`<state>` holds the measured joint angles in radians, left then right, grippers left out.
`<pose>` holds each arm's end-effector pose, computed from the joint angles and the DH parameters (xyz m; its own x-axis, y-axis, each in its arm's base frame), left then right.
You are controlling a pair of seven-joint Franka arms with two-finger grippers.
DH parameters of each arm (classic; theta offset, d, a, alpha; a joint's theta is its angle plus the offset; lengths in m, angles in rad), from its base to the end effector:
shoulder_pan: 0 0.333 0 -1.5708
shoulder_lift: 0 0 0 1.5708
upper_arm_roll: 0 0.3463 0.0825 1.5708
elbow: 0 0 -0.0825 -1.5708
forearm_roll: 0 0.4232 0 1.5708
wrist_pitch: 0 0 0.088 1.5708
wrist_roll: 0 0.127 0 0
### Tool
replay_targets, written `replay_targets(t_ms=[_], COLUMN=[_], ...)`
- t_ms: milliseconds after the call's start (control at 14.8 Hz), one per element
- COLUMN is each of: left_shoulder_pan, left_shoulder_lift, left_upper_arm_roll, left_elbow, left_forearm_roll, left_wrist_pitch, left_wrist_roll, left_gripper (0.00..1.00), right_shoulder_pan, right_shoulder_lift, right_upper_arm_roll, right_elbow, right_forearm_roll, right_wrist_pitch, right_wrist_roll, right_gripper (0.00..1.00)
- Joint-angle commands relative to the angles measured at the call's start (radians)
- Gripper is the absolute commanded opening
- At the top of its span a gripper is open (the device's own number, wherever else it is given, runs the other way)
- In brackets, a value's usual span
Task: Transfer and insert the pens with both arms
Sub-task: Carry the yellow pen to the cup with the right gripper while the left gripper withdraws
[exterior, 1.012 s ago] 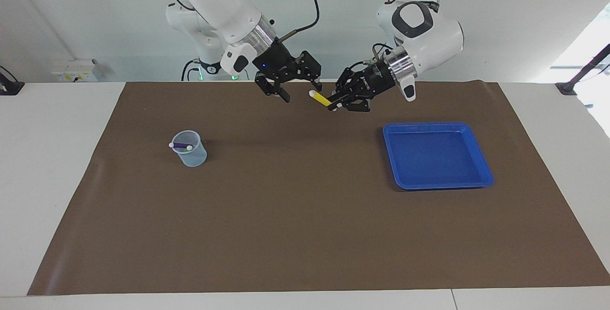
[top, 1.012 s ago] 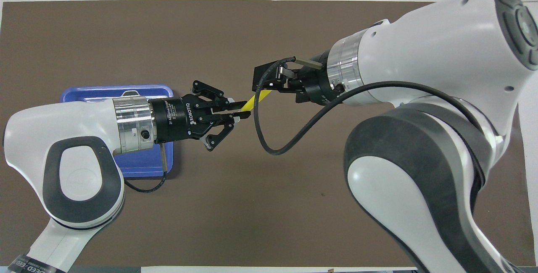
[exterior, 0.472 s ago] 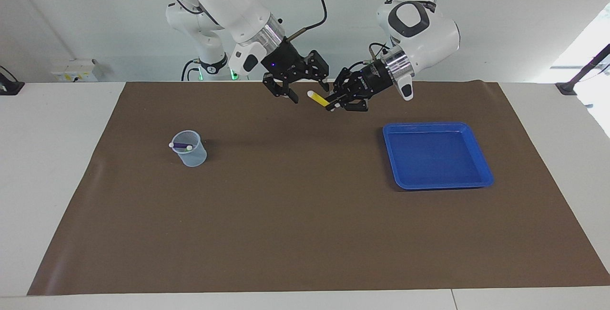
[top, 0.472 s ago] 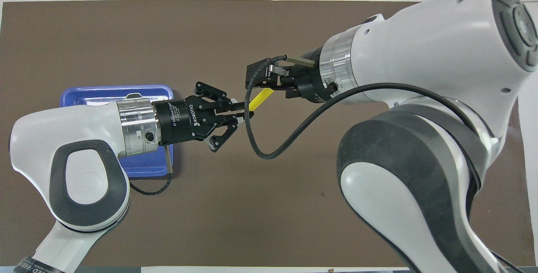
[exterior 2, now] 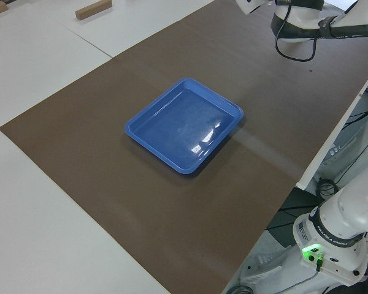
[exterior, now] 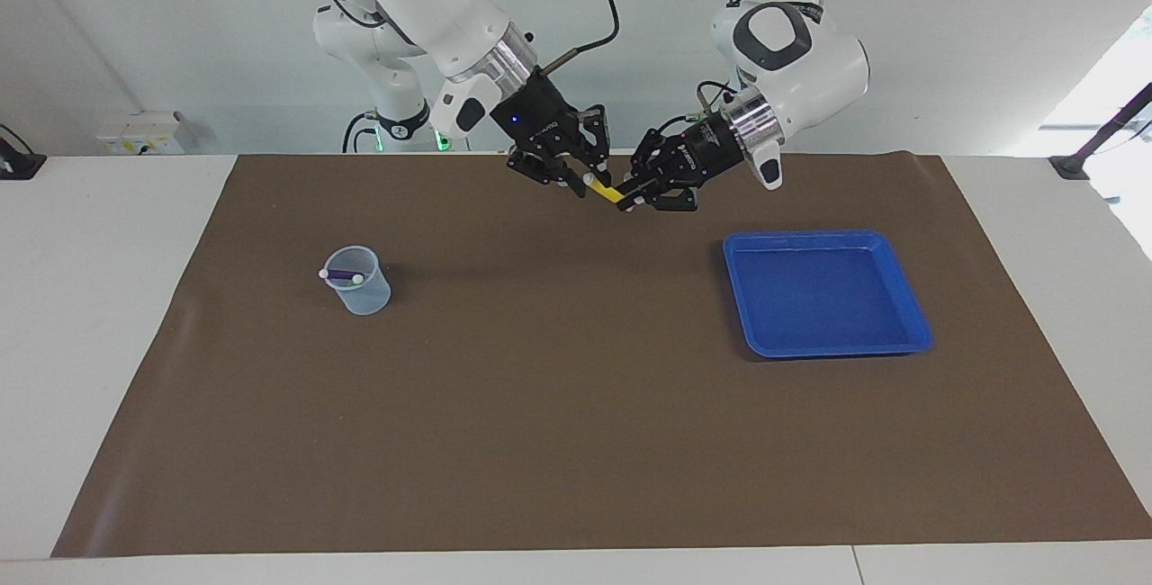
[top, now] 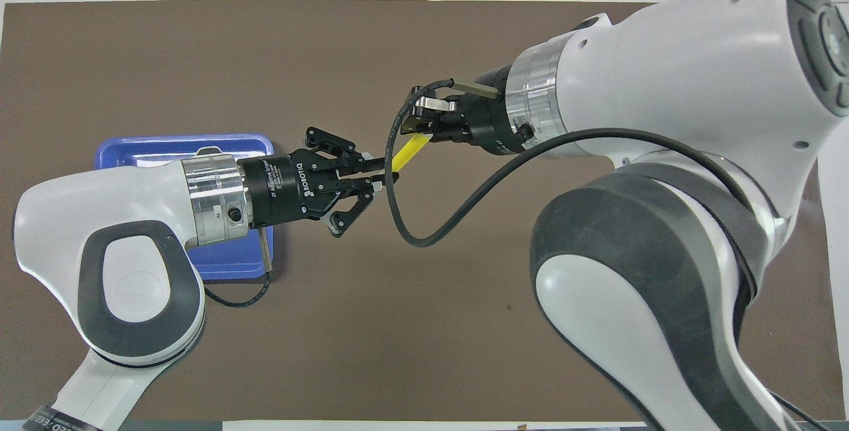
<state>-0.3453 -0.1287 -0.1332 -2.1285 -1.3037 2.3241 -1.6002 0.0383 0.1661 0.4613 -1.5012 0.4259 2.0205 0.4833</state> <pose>0.5087 -0.3019 0.5142 -0.2572 0.4250 -0.8679 0.9528 0.2614 -0.1544 0.6030 0.3354 0.6336 0.9896 -0.1344 0.0517 -0.0818 -0.8199 -0.5667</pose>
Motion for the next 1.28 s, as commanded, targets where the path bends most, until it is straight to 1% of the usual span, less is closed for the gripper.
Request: replay_targets(t_ms=[0,67,135,472,540,607,675,877,1080,1215], left_shoulder_pan=[-0.017,-0.017,-0.017,-0.017,-0.017,-0.017,-0.017,-0.018,-0.014,-0.006], left_shoulder_lift=[-0.035,-0.035,-0.035,-0.035,-0.035,-0.035,-0.035,-0.035,-0.035,-0.035], left_upper_arm_roll=[0.009,0.01,0.009,0.009,0.01,0.011,0.011,0.011,0.014,0.015], left_elbow=[-0.039,-0.039,-0.039,-0.039,-0.039,-0.039,-0.039,-0.039,-0.041,-0.044], left_forearm_roll=[-0.023,-0.023,-0.023,-0.025,-0.025,-0.023,-0.023,-0.023,-0.023,-0.022], left_wrist_pitch=[0.024,0.026,0.032,0.043,0.041,0.04,0.04,0.037,0.037,0.035], left_wrist_roll=[-0.017,-0.017,-0.02,-0.024,-0.024,-0.024,-0.024,-0.024,-0.029,-0.03], left_gripper=[0.0,0.0,0.0,0.0,0.32,0.98,1.0,1.0,1.0,1.0], right_shoulder_pan=[0.011,0.012,0.012,0.009,0.008,0.003,0.0,0.0,-0.001,-0.001], right_shoulder_lift=[0.016,0.016,0.016,0.013,0.012,0.009,0.004,-0.036,-0.092,-0.125], right_upper_arm_roll=[0.008,0.008,0.008,0.004,-0.001,-0.007,-0.018,-0.094,-0.177,-0.222], right_elbow=[0.021,0.021,0.021,0.022,0.022,0.021,0.018,-0.017,-0.114,-0.181], right_forearm_roll=[-0.03,-0.032,-0.032,-0.055,-0.071,-0.084,-0.09,-0.092,-0.108,-0.183], right_wrist_pitch=[0.007,0.009,0.007,-0.002,-0.003,-0.008,-0.011,-0.046,-0.048,-0.043], right_wrist_roll=[-0.009,-0.011,-0.011,-0.014,-0.02,-0.032,-0.043,-0.086,-0.17,-0.236], right_gripper=[0.18,0.06,0.0,0.0,0.0,0.0,0.0,0.0,0.0,0.0])
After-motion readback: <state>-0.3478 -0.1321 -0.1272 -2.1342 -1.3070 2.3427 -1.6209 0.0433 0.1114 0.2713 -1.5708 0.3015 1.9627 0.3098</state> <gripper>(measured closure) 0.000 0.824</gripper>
